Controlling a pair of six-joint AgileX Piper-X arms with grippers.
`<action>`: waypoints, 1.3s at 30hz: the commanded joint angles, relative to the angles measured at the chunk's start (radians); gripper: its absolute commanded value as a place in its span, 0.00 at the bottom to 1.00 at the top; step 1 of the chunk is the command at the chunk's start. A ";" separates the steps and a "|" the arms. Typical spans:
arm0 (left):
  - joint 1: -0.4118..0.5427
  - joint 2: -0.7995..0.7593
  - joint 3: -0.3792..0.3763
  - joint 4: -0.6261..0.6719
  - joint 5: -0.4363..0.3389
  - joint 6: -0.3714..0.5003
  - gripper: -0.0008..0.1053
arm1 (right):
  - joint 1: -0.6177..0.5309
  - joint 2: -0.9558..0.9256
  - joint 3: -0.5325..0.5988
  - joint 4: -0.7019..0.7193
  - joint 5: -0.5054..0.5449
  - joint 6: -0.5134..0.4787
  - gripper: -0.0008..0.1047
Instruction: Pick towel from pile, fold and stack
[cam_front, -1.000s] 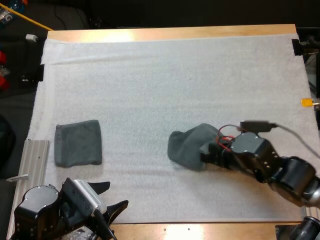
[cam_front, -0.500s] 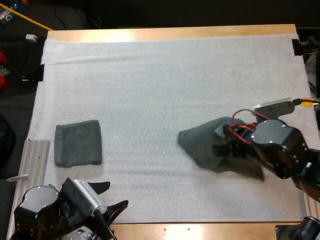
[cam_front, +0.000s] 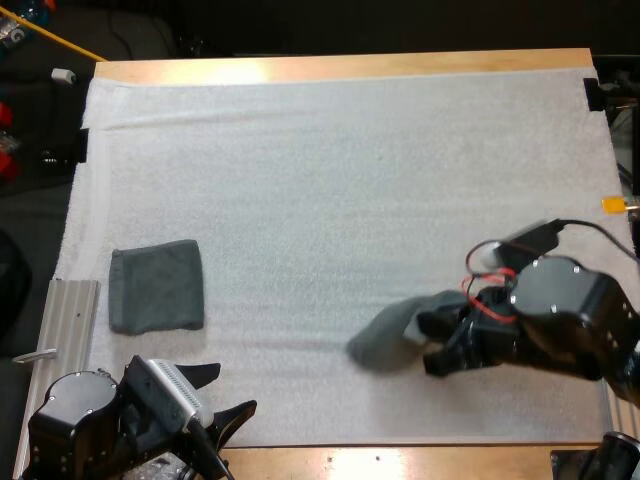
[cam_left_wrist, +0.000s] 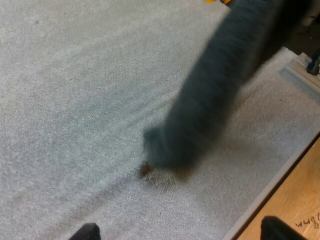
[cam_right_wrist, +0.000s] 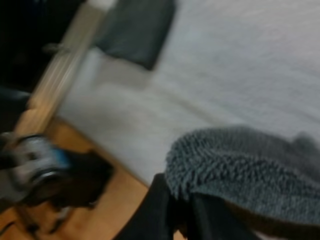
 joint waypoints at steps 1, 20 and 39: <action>-0.005 0.003 -0.006 -0.003 0.010 -0.002 0.59 | 0.025 -0.008 -0.013 -0.040 -0.012 0.005 0.01; -0.005 0.003 -0.006 -0.003 0.010 -0.006 0.59 | -0.335 0.485 0.077 -0.344 0.126 -0.048 0.01; -0.005 0.003 -0.006 -0.003 0.010 -0.006 0.59 | -0.496 0.572 0.077 -0.388 0.002 -0.167 0.72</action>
